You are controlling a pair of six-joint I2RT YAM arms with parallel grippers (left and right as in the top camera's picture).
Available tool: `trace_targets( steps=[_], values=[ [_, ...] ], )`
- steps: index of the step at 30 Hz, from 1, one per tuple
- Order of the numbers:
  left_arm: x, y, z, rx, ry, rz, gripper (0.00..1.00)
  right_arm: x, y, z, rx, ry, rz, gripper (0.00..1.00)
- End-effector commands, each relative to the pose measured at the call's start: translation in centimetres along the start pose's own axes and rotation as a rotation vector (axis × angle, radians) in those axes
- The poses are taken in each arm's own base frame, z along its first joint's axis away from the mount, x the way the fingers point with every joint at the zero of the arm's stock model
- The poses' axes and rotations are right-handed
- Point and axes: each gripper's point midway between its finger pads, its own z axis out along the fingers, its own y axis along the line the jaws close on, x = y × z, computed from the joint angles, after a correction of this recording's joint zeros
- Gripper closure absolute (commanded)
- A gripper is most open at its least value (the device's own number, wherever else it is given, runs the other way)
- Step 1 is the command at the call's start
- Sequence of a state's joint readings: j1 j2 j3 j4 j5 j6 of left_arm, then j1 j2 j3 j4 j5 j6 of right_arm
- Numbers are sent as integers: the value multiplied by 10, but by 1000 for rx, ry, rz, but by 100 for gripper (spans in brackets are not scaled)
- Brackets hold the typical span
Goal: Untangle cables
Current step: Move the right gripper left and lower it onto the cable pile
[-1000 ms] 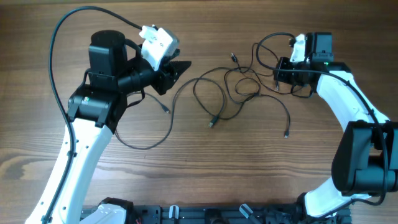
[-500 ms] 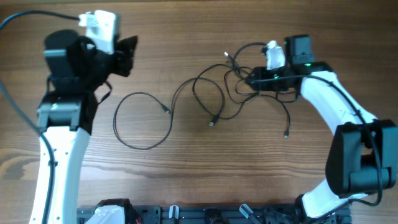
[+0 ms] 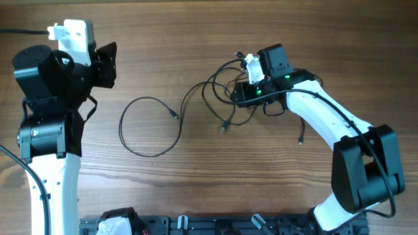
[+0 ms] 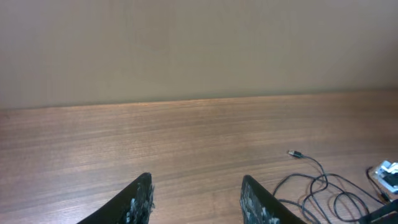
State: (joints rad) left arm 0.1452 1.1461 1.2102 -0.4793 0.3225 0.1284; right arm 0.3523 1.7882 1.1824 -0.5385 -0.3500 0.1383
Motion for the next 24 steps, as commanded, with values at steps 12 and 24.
trace_targets(
  steps=[12,24],
  values=[
    [-4,-1,-8,-5,-5,-11,51,31,25,19,42,103,2,36],
    [-3,-1,-8,-3,1,-36,53,37,69,33,67,75,-8,35]
  ],
)
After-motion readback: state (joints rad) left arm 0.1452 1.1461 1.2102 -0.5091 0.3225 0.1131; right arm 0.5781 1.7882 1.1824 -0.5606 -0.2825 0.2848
